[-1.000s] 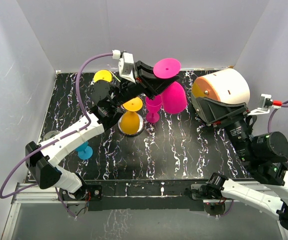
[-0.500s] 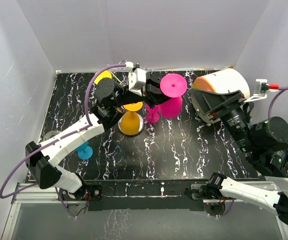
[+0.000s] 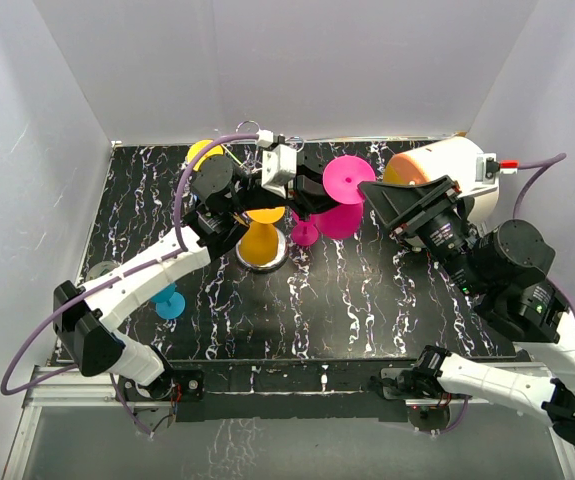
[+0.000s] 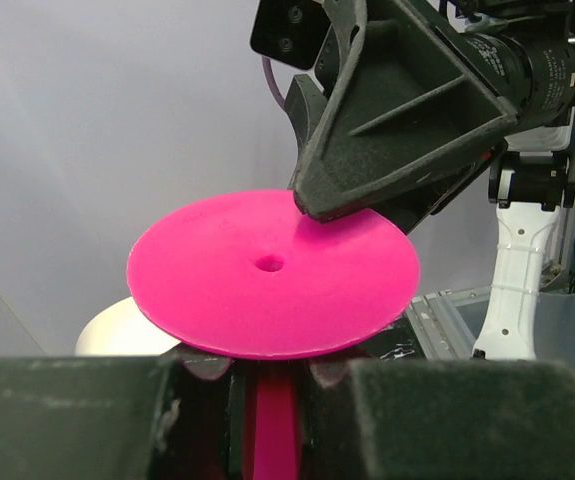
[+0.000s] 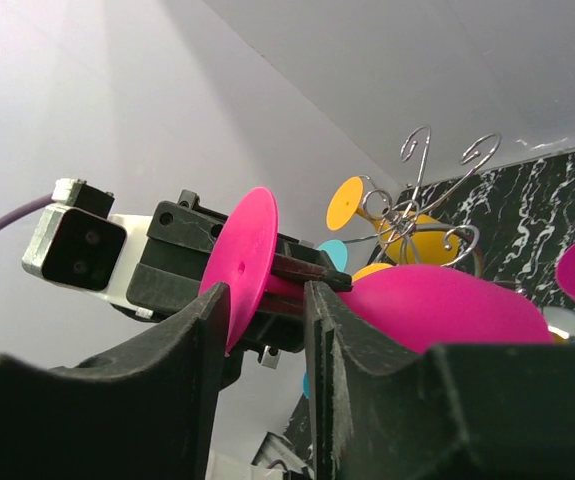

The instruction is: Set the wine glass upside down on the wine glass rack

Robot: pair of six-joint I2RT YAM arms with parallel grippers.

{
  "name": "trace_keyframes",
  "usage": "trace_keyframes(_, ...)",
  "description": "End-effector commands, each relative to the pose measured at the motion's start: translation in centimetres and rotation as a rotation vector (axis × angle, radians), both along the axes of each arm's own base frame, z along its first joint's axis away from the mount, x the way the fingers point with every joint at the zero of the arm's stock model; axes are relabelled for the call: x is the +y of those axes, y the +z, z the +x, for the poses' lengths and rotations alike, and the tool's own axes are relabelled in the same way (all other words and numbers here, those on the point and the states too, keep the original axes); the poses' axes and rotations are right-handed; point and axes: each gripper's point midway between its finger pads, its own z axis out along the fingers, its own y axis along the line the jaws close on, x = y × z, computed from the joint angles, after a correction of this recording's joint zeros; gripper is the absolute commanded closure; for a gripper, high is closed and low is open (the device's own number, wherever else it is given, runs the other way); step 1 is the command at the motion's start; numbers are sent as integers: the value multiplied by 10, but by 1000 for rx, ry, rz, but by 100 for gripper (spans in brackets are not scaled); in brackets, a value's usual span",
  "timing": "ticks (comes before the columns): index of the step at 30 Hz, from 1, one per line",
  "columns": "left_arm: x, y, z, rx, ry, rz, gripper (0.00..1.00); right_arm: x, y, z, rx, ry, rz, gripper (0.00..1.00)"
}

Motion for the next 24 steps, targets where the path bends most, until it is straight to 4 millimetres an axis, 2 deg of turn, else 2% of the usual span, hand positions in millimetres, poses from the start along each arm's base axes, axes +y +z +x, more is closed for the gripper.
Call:
trace_keyframes(1,8,13,-11,-88,-16,-38,100,3,10,-3,33,28,87,71)
trace_keyframes(5,9,11,-10,-89,-3,-40,100,11,4,-1,63,52,124,79)
trace_keyframes(8,11,11,-8,-65,11,-48,96,13,-3,2,80,43,131,94)
trace_keyframes(9,11,10,-7,-51,19,-48,92,12,-5,4,87,34,135,99)
trace_keyframes(11,12,7,-2,-16,46,-44,78,10,-9,7,101,9,144,100)
trace_keyframes(13,17,4,4,35,97,-53,53,5,-10,10,104,-17,153,100)
trace_keyframes(15,24,-1,7,87,138,-61,40,-2,-8,12,102,-48,168,100)
trace_keyframes(19,42,-8,1,176,176,-69,29,-16,-7,16,98,-111,201,100)
trace_keyframes(24,60,-11,8,347,270,-49,27,-22,-11,21,107,-159,214,100)
